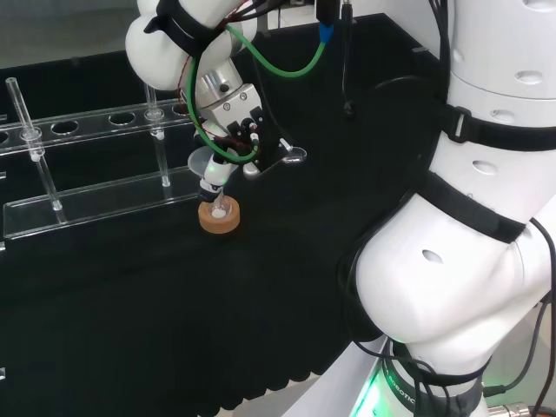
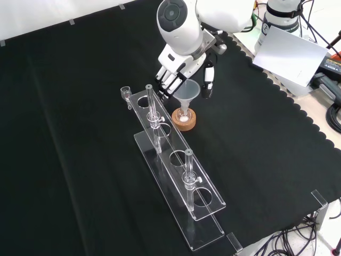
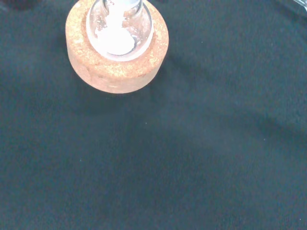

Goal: Remove the funnel from the round-bottom flask.

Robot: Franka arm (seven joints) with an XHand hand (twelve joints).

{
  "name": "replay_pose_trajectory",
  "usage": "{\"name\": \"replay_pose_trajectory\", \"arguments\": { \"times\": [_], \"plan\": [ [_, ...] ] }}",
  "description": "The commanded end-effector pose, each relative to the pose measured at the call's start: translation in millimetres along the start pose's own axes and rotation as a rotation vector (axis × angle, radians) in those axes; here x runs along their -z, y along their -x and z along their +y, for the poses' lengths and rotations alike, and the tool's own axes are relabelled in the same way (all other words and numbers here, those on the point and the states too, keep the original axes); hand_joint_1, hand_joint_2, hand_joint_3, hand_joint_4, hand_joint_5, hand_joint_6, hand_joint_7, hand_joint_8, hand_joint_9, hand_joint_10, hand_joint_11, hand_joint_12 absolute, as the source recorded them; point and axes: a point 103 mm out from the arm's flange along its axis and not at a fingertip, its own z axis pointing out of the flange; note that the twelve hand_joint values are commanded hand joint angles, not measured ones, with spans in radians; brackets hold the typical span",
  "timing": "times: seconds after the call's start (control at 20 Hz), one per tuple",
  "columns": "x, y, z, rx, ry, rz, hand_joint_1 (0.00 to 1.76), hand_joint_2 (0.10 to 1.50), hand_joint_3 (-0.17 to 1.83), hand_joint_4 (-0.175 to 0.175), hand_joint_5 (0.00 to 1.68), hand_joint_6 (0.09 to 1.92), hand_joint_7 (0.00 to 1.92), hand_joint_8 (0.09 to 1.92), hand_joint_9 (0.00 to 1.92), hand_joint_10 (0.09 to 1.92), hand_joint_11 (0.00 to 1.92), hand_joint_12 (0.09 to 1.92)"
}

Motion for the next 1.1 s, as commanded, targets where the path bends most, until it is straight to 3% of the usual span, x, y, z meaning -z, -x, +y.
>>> {"name": "replay_pose_trajectory", "arguments": {
  "times": [0.05, 0.2, 0.35, 0.55, 1.1],
  "plan": [
    [2.3, -0.8, -1.0, -0.025, 0.074, -0.024, 0.66, 0.84, 0.00, -0.047, 0.32, 0.09, 0.26, 0.70, 0.63, 0.60, 0.32, 1.44],
    [5.7, -2.2, -2.8, -0.032, 0.132, -0.063, 0.70, 0.88, 0.02, -0.029, 0.52, 0.12, 0.47, 0.67, 0.80, 0.53, 0.41, 1.38],
    [8.1, -4.2, -4.0, -0.030, 0.156, -0.091, 0.73, 0.90, 0.06, -0.005, 0.65, 0.38, 0.61, 0.63, 0.95, 0.44, 0.54, 1.30],
    [12.3, -3.9, -4.9, -0.018, 0.133, -0.097, 0.74, 0.90, 0.10, 0.009, 0.64, 0.62, 0.66, 0.61, 1.02, 0.39, 0.61, 1.26],
    [38.6, 7.1, -18.9, -0.030, 0.087, -0.131, 0.75, 0.89, 0.15, 0.011, 0.63, 0.69, 0.66, 0.62, 1.05, 0.39, 0.61, 1.25]
  ]
}}
